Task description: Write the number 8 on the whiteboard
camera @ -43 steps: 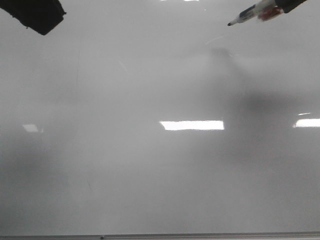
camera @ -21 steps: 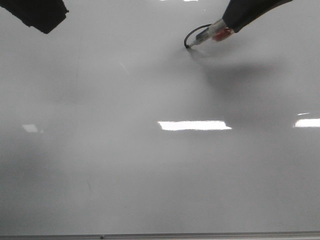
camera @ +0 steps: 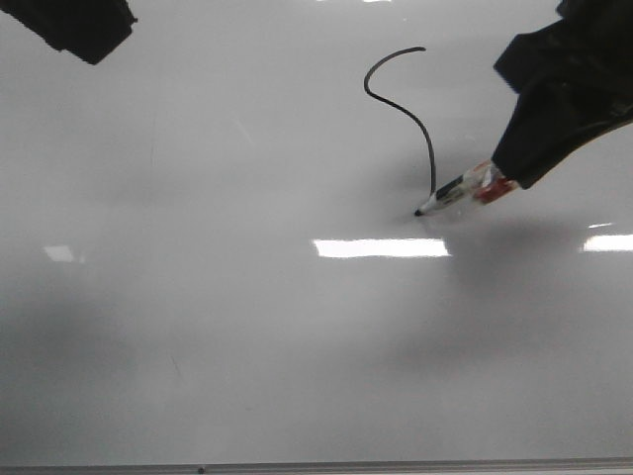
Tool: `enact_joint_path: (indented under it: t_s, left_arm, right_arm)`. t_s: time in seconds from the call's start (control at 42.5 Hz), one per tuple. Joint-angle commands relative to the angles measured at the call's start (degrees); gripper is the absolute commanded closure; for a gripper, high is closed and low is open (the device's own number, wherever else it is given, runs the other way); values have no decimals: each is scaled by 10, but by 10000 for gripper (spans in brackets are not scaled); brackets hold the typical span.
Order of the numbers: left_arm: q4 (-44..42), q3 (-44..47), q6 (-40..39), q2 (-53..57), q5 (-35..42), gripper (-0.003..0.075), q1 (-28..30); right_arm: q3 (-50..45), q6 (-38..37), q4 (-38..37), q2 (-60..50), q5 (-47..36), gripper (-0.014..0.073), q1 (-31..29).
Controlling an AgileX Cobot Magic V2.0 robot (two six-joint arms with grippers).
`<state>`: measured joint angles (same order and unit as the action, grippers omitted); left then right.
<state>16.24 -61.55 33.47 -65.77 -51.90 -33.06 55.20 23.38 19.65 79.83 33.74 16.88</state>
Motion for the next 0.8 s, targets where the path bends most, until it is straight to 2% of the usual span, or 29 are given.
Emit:
enact_joint_path:
  t_s: [0.0,0.165,0.376,0.776]
  left_arm:
    - [16,-14,-7,13,34,302,1]
    - [16,-14,-7,13,36,302,1]
    - [16,-14,-7,13,36,302,1]
    - [16,-14,-7,13,36,302,1]
  right_arm:
    - [28,-1,-3,2,-99,661,23]
    - [76,-1,-3,7,-96,661,16]
    - [118,-1,-3,-11,-59,661,-29]
    - [130,-1,-3,-34,-146,661,-42]
